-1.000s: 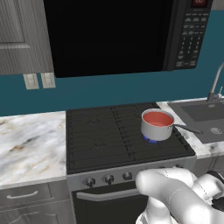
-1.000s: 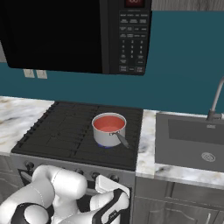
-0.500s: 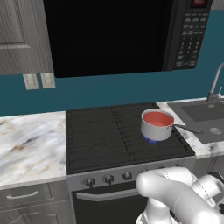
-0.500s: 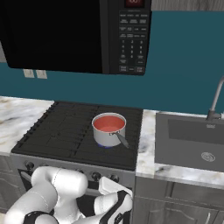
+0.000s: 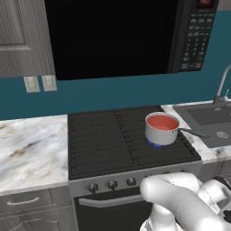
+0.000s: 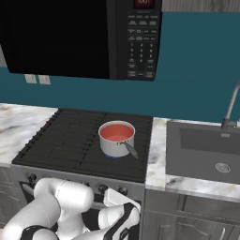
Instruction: Wait until the marinara sauce is simmered to a deep red color and then turn off the stove.
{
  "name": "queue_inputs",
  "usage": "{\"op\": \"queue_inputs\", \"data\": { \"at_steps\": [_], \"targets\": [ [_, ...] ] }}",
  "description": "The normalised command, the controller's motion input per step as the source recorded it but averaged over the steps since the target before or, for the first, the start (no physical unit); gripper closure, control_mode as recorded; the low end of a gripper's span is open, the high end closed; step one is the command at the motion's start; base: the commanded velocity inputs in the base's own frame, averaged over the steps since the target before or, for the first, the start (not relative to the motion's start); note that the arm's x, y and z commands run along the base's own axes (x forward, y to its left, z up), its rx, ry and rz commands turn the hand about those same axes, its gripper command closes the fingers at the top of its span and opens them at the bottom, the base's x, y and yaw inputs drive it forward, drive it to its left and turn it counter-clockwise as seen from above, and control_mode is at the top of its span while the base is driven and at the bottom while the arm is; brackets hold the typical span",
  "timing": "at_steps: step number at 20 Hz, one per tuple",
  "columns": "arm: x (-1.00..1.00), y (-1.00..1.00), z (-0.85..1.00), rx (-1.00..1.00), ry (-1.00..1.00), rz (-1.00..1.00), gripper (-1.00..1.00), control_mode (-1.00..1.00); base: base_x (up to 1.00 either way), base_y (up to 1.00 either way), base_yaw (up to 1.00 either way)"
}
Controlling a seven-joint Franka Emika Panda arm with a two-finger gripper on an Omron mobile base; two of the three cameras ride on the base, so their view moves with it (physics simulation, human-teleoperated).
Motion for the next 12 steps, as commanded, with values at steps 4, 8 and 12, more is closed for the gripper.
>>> {"op": "queue_inputs", "data": {
  "at_steps": [4,8,12],
  "targets": [
    [0.00,0.00,-0.09,0.00,0.00,0.00,-1.00,-1.00,0.00,0.00,0.00],
    [-0.03,-0.08,-0.53,0.00,0.00,0.00,-1.00,-1.00,0.00,0.00,0.00],
    [0.00,-0.01,-0.17,0.00,0.00,0.00,-1.00,-1.00,0.00,0.00,0.00]
  ]
}}
